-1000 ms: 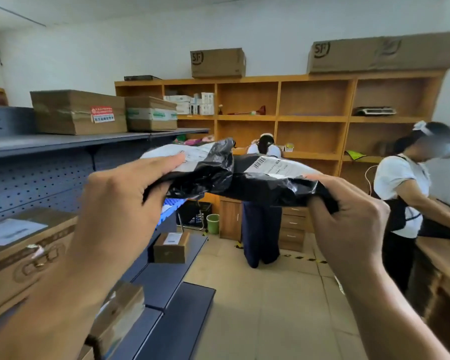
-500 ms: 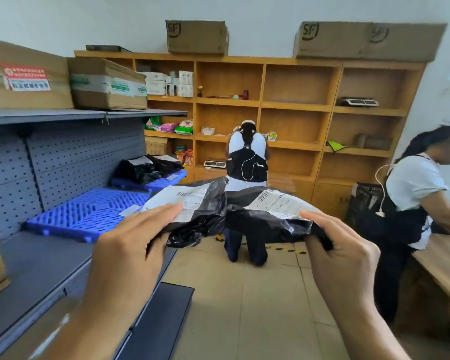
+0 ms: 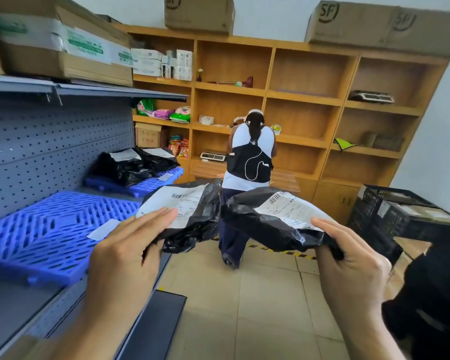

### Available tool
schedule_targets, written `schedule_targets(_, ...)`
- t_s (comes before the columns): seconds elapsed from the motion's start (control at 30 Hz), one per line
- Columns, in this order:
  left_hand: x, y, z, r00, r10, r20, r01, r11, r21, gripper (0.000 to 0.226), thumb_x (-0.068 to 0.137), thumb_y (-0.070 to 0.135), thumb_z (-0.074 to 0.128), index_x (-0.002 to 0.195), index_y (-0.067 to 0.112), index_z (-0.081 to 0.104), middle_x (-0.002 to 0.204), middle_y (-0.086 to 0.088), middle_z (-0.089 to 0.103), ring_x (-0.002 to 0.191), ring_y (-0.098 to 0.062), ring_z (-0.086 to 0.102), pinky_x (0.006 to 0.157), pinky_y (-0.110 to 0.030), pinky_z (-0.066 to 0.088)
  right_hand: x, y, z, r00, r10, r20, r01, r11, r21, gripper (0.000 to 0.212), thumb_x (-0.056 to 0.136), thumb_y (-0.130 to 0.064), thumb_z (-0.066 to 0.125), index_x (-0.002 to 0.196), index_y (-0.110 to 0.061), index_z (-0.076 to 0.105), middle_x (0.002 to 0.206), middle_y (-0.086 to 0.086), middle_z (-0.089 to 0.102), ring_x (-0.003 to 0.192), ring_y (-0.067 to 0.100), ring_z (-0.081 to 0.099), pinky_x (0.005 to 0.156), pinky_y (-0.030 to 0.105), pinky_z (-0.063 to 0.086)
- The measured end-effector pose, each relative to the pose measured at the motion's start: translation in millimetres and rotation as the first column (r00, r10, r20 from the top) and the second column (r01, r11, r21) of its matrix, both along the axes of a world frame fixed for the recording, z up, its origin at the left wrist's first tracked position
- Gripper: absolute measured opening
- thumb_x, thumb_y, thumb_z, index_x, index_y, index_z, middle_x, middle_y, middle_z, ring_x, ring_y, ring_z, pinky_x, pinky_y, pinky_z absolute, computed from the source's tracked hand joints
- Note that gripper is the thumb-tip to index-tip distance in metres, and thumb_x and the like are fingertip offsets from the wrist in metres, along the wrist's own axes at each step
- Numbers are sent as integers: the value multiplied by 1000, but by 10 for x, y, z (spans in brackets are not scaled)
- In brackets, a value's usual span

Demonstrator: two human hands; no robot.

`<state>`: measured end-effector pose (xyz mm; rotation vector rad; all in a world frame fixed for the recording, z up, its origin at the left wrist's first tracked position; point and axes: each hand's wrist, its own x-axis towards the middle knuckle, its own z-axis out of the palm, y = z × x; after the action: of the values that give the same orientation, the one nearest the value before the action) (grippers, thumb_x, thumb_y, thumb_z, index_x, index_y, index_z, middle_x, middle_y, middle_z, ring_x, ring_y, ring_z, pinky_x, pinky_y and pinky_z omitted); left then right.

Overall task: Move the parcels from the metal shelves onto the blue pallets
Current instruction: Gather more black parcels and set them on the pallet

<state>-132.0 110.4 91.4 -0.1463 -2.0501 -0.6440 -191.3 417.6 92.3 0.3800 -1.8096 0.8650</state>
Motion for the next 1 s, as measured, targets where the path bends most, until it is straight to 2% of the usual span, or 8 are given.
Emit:
schedule_targets(0.13, -382, -25, -22, 999, -24, -24, 24, 1000, 2, 56, 70, -19, 72, 117, 11, 75, 116, 4, 71, 104, -19, 70, 105, -12, 41, -379, -50, -46, 1000, 7, 25, -6, 999, -42, 35, 83, 16, 71, 102, -13, 80, 106, -8, 74, 103, -16, 63, 90, 4, 45)
schedule_targets(0.27, -762, -14, -57, 999, -20, -37, 20, 1000, -10, 55, 71, -21, 71, 117, 9, 75, 116, 1, 72, 103, -22, 71, 104, -20, 46, -716, -52, -58, 999, 18, 33, -16, 999, -49, 35, 81, 16, 73, 102, -11, 80, 106, -5, 75, 101, 2, 68, 89, 9, 50)
schedule_targets(0.43, -1260, 67, -103, 1000, -8, -24, 8, 1000, -6, 56, 72, -21, 70, 118, 11, 75, 117, 2, 73, 105, -20, 70, 103, -23, 47, -1297, -26, -106, 997, 63, 41, -60, 996, -59, 36, 81, 17, 72, 102, -11, 81, 107, -7, 75, 101, 4, 69, 89, 12, 52)
schedule_targets(0.6, -1754, 175, -152, 999, 37, -19, -38, 999, -11, 57, 72, -21, 72, 117, 13, 76, 116, 4, 73, 103, -17, 71, 97, -42, 54, -1915, -21, -205, 991, 115, 69, -109, 991, -83, 37, 80, 17, 71, 101, -12, 81, 107, -18, 70, 102, -10, 66, 88, 7, 48)
schedule_targets(0.67, -1990, 217, -130, 998, 47, -28, -47, 999, -11, 59, 71, -21, 71, 118, 14, 75, 118, 6, 72, 105, -13, 70, 99, -39, 53, -2214, 12, -204, 990, 129, 61, -123, 989, -87, 37, 79, 18, 72, 100, -12, 81, 106, -17, 71, 101, -13, 65, 86, 5, 47)
schedule_targets(0.8, -2428, 274, -72, 997, 75, -26, -75, 997, 11, 60, 73, -23, 70, 119, 15, 74, 119, 4, 72, 109, -17, 70, 103, -32, 50, -2793, 44, -192, 987, 150, 49, -145, 984, -100, 39, 78, 20, 71, 101, -11, 81, 104, -5, 76, 100, 2, 68, 89, 9, 50)
schedule_targets(0.93, -2908, 360, -75, 992, 124, -27, -124, 992, 0, 56, 77, -21, 69, 119, 15, 74, 119, 3, 72, 107, -19, 70, 106, -31, 48, -3372, 72, -199, 975, 210, 75, -202, 974, -101, 39, 80, 17, 70, 104, -12, 80, 107, -4, 76, 103, 2, 69, 92, 11, 51)
schedule_targets(1.0, -3150, 416, -84, 990, 141, -29, -141, 990, -4, 54, 79, -20, 68, 120, 15, 74, 120, 3, 72, 108, -18, 69, 109, -23, 44, -3661, 90, -190, 967, 244, 69, -237, 967, -94, 35, 83, 14, 71, 106, -11, 79, 109, -3, 76, 105, 1, 69, 94, 14, 53)
